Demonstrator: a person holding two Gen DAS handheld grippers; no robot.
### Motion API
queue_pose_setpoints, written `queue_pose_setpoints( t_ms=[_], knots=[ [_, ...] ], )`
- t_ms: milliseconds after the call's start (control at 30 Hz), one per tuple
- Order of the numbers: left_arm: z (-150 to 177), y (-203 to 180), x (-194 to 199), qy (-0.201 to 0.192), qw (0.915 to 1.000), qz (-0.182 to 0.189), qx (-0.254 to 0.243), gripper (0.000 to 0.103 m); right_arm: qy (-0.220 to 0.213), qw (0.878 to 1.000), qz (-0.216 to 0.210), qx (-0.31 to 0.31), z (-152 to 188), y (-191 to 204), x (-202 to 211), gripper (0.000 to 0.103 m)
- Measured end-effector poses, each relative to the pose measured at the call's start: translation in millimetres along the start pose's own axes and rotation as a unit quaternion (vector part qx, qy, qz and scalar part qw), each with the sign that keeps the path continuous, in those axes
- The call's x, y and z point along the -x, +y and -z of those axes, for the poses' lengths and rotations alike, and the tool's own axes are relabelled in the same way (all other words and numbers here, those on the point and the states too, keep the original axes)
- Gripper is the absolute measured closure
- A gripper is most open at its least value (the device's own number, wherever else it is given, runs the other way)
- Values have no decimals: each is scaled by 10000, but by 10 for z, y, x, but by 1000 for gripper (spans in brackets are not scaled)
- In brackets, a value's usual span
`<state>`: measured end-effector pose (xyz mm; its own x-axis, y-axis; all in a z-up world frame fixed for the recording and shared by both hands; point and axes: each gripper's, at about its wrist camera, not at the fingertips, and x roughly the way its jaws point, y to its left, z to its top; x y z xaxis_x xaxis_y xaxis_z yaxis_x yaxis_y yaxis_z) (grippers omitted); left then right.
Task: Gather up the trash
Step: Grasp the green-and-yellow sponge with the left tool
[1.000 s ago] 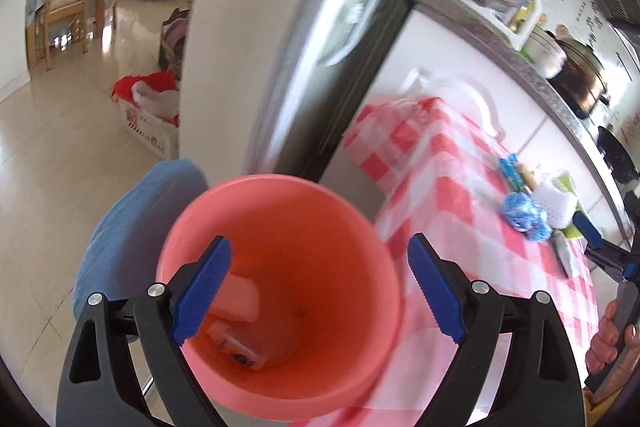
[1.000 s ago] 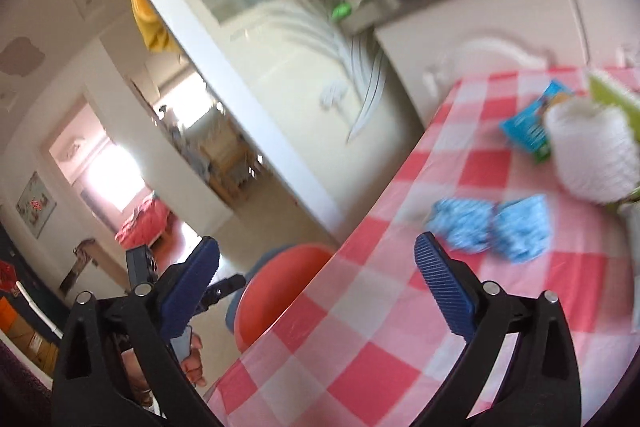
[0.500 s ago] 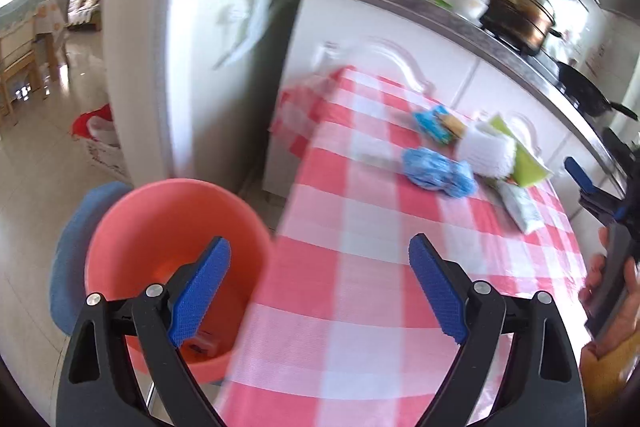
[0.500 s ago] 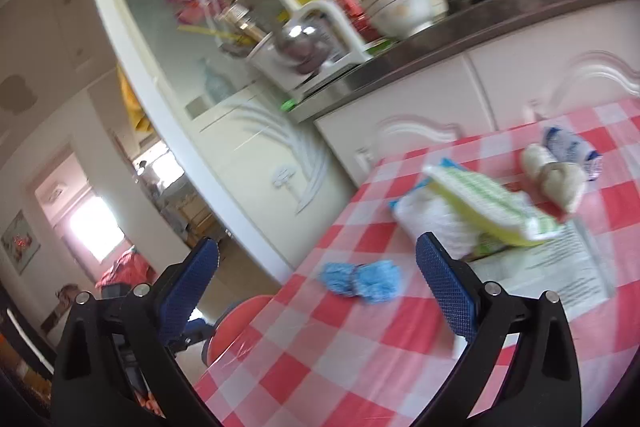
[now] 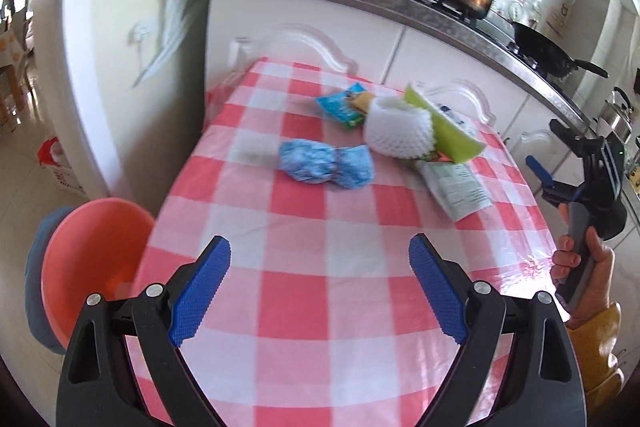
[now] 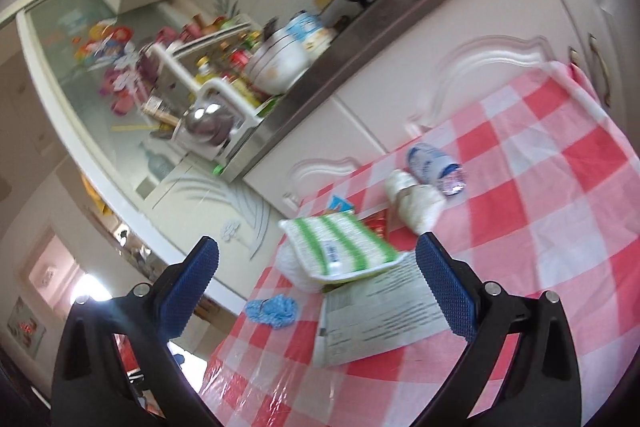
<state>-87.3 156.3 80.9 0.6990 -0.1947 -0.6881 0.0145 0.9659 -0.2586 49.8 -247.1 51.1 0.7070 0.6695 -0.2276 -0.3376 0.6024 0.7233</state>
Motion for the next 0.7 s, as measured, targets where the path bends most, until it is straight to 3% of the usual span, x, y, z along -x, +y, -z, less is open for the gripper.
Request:
queue_pose_setpoints(
  t_ms=[167, 400, 700],
  knots=[
    [-208, -365, -155, 141, 9981, 590, 123, 13, -99, 9973, -107, -719, -53, -394, 78, 4],
    [-617, -988, -630, 342, 9852, 1564, 609, 13, -39, 9963, -176, -843, -76, -540, 50, 4],
    [-904, -1360, -1492, 727, 9765, 1559, 1296, 13, 85, 9971, 20, -757, -41, -600, 31, 4]
  ],
)
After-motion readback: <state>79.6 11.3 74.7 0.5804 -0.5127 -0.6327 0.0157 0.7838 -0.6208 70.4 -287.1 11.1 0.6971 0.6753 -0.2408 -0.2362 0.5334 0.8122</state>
